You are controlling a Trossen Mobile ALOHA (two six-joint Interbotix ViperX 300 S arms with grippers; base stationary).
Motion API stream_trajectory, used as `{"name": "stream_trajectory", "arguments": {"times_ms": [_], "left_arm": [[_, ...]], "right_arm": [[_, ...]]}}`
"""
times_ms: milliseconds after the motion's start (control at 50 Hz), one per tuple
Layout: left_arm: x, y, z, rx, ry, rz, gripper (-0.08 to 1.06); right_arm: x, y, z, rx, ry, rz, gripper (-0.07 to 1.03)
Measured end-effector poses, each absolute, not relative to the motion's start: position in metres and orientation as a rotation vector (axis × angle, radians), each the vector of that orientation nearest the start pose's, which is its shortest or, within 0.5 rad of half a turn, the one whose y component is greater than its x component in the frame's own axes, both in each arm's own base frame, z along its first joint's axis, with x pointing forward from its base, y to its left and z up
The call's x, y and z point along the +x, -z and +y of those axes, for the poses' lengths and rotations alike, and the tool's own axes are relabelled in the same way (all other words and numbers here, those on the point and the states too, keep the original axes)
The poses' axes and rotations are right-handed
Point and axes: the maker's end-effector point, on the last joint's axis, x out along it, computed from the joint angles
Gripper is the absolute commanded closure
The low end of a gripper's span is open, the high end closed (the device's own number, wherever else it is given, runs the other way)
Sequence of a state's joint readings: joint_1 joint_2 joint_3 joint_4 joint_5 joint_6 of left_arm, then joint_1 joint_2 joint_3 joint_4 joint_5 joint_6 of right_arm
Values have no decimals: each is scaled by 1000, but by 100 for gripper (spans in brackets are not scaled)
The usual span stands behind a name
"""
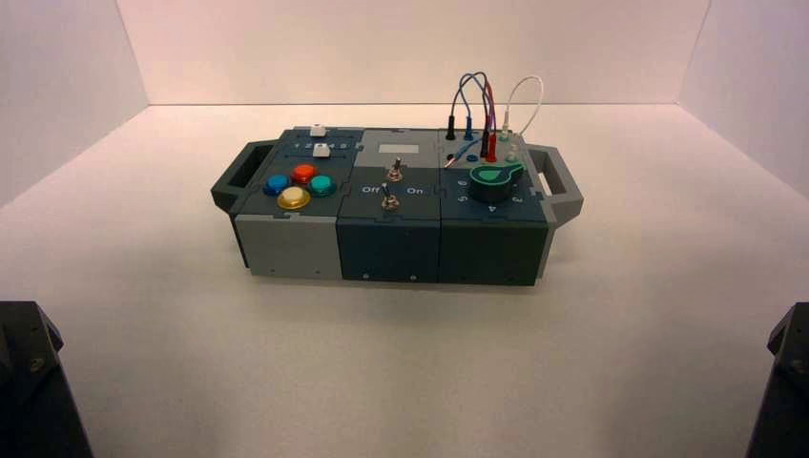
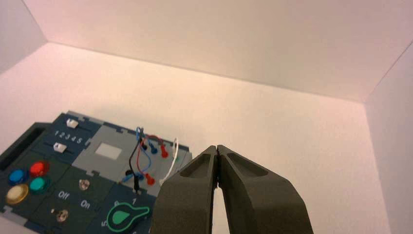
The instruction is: Rotate the box clockwise.
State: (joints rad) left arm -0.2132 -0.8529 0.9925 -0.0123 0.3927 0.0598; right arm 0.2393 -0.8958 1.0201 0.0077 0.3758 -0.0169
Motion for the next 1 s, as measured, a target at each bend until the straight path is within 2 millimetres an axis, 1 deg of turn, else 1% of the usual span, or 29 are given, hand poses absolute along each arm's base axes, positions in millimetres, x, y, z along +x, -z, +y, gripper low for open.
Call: {"name": "stream_trajectory", "arguments": {"times_ms": [100, 120, 180, 260, 280, 320, 340, 400, 540, 560, 600, 640, 700, 720, 740, 760, 820, 840, 860, 880, 940, 1000], "left_arm": [[245, -227, -71, 128, 289, 596, 100], [245, -227, -71, 127, 291, 596, 100], [234, -221, -81, 147, 337, 647, 100], [224, -217, -89, 168, 379, 694, 100], [224, -217, -89, 168, 379, 694, 100], [217, -213, -93, 186, 405, 731, 100], [217, -213, -93, 186, 405, 731, 100], [208, -208, -99, 210, 439, 780, 100], [196, -202, -109, 246, 497, 841, 100], [194, -201, -111, 252, 508, 853, 100], [191, -200, -114, 259, 523, 867, 100], [186, -197, -120, 270, 549, 891, 100], [183, -195, -125, 280, 573, 908, 100], [181, -192, -128, 284, 586, 924, 100], [181, -192, -128, 284, 586, 924, 100], [179, -190, -132, 291, 600, 936, 100], [177, -188, -136, 297, 617, 949, 100], [176, -185, -140, 304, 628, 964, 100], [176, -185, -140, 304, 628, 963, 100], [174, -181, -143, 312, 639, 977, 100], [173, -178, -146, 319, 649, 994, 100], [170, -169, -152, 336, 669, 1033, 100]], "right_arm": [[253, -237, 63, -68, -240, 534, 99], [254, -237, 63, -69, -240, 535, 99], [260, -234, 64, -73, -239, 572, 99], [267, -230, 66, -78, -238, 613, 99], [268, -230, 66, -78, -239, 615, 99], [275, -225, 68, -80, -237, 650, 99], [275, -225, 68, -80, -237, 650, 99], [285, -218, 71, -88, -237, 702, 99], [303, -212, 75, -96, -236, 771, 99], [309, -211, 77, -97, -236, 788, 99], [313, -210, 78, -98, -236, 800, 99], [322, -208, 80, -100, -235, 821, 99], [331, -208, 83, -101, -236, 837, 99], [336, -208, 84, -100, -235, 844, 99], [336, -208, 84, -100, -235, 844, 99], [344, -208, 87, -95, -237, 853, 99], [350, -209, 89, -95, -240, 857, 99], [357, -209, 91, -91, -240, 863, 99], [357, -209, 91, -91, -240, 864, 99], [363, -210, 93, -90, -240, 867, 99], [371, -209, 95, -89, -239, 878, 99], [383, -206, 98, -86, -240, 900, 99]]}}
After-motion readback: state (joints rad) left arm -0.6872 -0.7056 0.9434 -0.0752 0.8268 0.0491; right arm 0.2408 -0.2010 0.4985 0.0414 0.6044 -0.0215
